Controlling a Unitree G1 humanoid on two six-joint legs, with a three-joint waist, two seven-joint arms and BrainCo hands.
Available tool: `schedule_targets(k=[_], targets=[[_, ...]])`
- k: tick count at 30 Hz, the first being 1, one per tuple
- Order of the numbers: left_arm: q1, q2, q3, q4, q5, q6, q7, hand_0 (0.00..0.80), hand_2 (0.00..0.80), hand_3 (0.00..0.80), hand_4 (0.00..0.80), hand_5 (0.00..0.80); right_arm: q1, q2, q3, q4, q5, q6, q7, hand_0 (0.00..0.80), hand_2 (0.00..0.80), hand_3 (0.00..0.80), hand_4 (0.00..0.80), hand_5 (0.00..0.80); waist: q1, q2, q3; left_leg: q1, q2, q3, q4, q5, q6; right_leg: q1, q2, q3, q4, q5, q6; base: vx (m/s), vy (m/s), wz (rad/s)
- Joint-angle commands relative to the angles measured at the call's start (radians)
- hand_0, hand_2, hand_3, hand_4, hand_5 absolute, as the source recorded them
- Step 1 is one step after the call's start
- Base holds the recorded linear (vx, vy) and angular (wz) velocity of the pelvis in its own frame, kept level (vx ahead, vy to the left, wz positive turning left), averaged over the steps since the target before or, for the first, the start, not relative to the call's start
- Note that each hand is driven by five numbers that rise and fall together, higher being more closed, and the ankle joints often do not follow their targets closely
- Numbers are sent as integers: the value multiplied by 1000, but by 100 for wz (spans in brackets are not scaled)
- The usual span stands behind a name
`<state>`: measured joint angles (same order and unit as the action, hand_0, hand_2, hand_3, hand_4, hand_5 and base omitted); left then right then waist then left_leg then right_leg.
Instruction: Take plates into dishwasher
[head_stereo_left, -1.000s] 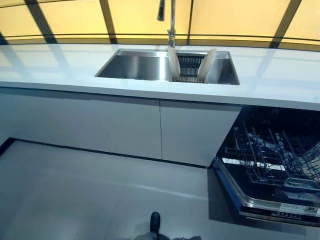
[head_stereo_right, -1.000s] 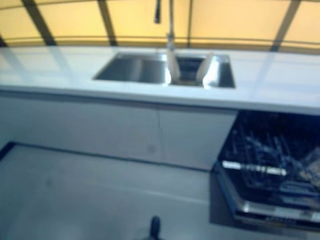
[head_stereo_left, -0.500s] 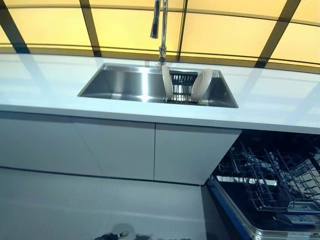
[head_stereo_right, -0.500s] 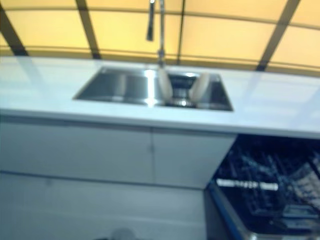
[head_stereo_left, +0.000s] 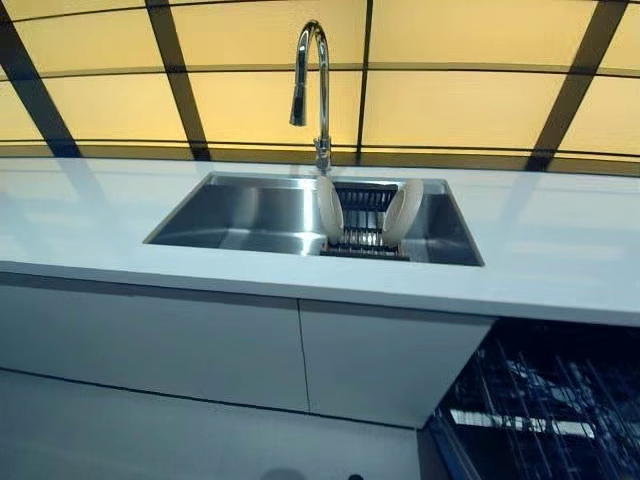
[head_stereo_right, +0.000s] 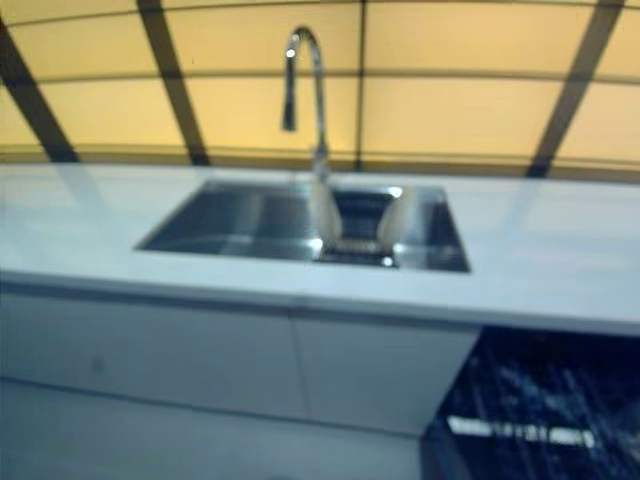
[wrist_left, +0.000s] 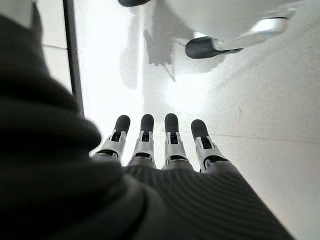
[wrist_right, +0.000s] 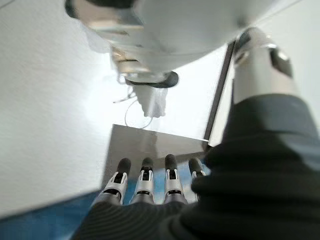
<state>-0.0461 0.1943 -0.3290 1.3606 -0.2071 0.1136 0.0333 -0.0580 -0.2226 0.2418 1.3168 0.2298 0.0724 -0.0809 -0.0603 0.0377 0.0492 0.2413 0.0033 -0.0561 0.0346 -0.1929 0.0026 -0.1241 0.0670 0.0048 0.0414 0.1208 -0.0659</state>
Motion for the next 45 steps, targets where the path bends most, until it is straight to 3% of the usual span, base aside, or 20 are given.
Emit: schedule_targets(k=[1, 9, 14, 18, 19, 20, 22, 24, 25, 26, 27, 28, 29, 30, 31, 32, 33, 34, 39, 45], targets=[[-48, -9, 17, 32, 29, -20, -8, 0, 0, 0, 0, 0, -34, -19, 13, 48, -23, -8, 9, 0, 0, 0, 0, 0, -15, -15, 22, -46, -73, 14, -10, 42, 90, 2, -57, 26, -28, -7, 95, 123, -41, -10], [-30, -15, -3, 44, 51, -29, -14, 0, 0, 0, 0, 0, -29, -9, 21, 75, -40, -33, 24, 0, 0, 0, 0, 0, -14, 5, 17, -12, -62, 14, -79, 64, 80, -28, -69, 7, 11, -19, 111, 132, -19, -4], [-28, -6, -15, 33, 106, -20, -23, 0, 0, 0, 0, 0, -41, -14, 64, 22, -158, -135, 156, 0, 0, 0, 0, 0, -9, 3, 9, 1, -52, 21, -104, 69, 73, -35, -75, -21, 32, -34, 116, 126, -30, 1], [-48, 48, -34, -24, 146, 14, -40, 0, 0, 0, 0, 0, -50, -66, 179, -208, -175, -197, 421, 0, 0, 0, 0, 0, -5, -22, 9, -2, -35, 33, -101, 71, 62, -39, -75, -39, 57, -53, 113, 85, -94, 6], [-47, 48, -34, -24, 146, 15, -40, 0, 0, 0, 0, 0, -49, -67, 179, -208, -175, -197, 421, 0, 0, 0, 0, 0, -6, -22, 9, -2, -34, 33, -101, 71, 62, -39, -75, -39, 57, -54, 113, 101, -179, 10], [-58, 76, -35, -52, 132, 34, -40, 0, 0, 0, 0, 0, -48, -118, 224, -394, -146, -174, 505, 0, 0, 0, 0, 0, -8, -39, 6, -2, -21, 41, -73, 57, 54, -40, -71, -38, 71, -65, 104, 104, -165, 11], [-58, 95, -25, -70, 117, 44, -38, 0, 0, 0, 0, 0, -42, -167, 248, -552, -135, -151, 570, 0, 0, 0, 0, 0, -12, -53, 4, -4, -6, 49, -23, 55, 42, -35, -63, -34, 78, -76, 89, 124, -205, 5], [-61, 120, 20, -78, 78, 54, -31, 0, 0, 0, 0, 0, -42, -322, 299, -887, -76, -88, 697, 0, 0, 0, 0, 0, -11, -92, 8, -138, 47, 77, 323, 224, 7, 30, -44, -21, 26, -90, 38, 93, -235, 0], [-61, 120, 20, -78, 78, 54, -31, 0, 0, 0, 0, 0, -42, -323, 299, -888, -76, -87, 697, 0, 0, 0, 0, 0, -12, -90, 7, -144, 48, 75, 330, 221, 6, 28, -43, -22, 26, -89, 37, 4, -215, -9], [-53, 123, 59, -70, 56, 56, -23, 0, 0, 0, 0, 0, -53, -401, 293, -1073, 4, -44, 771, 0, 0, 0, 0, 0, -8, -110, 34, -348, 53, 73, 641, 289, 16, 68, -24, -5, 15, -92, 5, -11, -141, -18], [-40, 126, 92, -71, 62, 58, -23, 0, 0, 0, 0, 0, -57, -436, 275, -1151, 59, -22, 794, 0, 0, 0, 0, 0, -3, -114, 50, -451, 42, 64, 739, 278, 23, 89, -14, -4, 24, -101, -7, 26, -110, -26], [-26, 124, 111, -64, 60, 52, -18, 0, 0, 0, 0, 0, -57, -447, 254, -1179, 86, -21, 805, 0, 0, 0, 0, 0, 2, -115, 66, -501, 4, 56, 715, 257, 28, 115, -9, 10, 29, -113, -5, 86, 42, -38], [-14, 125, 119, -56, 53, 41, -19, 0, 0, 0, 0, 0, -58, -453, 243, -1197, 99, -12, 808, 0, 0, 0, 0, 0, 3, -117, 68, -495, -16, 69, 605, 254, 19, 135, -13, 15, 26, -119, 5, 167, 130, -62], [4, 129, 127, -49, 49, 22, -21, 0, 0, 0, 0, 0, -62, -458, 226, -1215, 122, -6, 791, 0, 0, 0, 0, 0, 5, -123, 70, -462, -30, 97, 427, 244, 15, 154, -19, 18, 21, -127, 23, 155, 113, -67], [7, 130, 129, -48, 50, 18, -23, 0, 0, 0, 0, 0, -63, -459, 224, -1217, 126, -11, 785, 0, 0, 0, 0, 0, 8, -128, 75, -442, -36, 106, 382, 247, 16, 164, -24, 21, 18, -128, 28, 168, 152, -56], [29, 134, 133, -41, 49, -11, -22, 0, 0, 0, 0, 0, -75, -463, 210, -1234, 139, -14, 800, 0, 0, 0, 0, 0, 11, -121, 75, -406, -54, 96, 131, 251, 19, 171, -17, 29, 39, -149, 44, 143, 130, -52], [27, 136, 134, -53, 67, -1, -21, 0, 0, 0, 0, 0, -79, -473, 196, -1255, 182, -2, 804, 0, 0, 0, 0, 0, 23, -129, 71, -410, -85, 72, 124, 201, 35, 184, -33, 23, 40, -160, 57, 200, 165, -57], [22, 143, 122, -57, 54, -5, -17, 0, 0, 0, 0, 0, -88, -486, 186, -1266, 232, 9, 803, 0, 0, 0, 0, 0, 20, -126, 64, -397, -86, 72, 123, 184, 41, 174, -34, 35, 44, -164, 56, 171, 110, -53], [4, 163, 115, -66, 10, -5, -20, 0, 0, 0, 0, 0, -68, -498, 96, -1319, 374, 43, 912, 0, 0, 0, 0, 0, 9, -97, 16, -242, -72, 50, -90, 221, 58, 131, -43, 21, 40, -151, 88, 184, 80, -43], [-4, 161, 104, -25, 46, -15, -42, 0, 0, 0, 0, 0, -108, -478, -9, -1371, 657, 139, 941, 0, 0, 0, 0, 0, -1, -98, -45, -241, -71, 54, -122, 224, 63, 126, -41, 7, 16, -149, 91, 112, -1, 5]])
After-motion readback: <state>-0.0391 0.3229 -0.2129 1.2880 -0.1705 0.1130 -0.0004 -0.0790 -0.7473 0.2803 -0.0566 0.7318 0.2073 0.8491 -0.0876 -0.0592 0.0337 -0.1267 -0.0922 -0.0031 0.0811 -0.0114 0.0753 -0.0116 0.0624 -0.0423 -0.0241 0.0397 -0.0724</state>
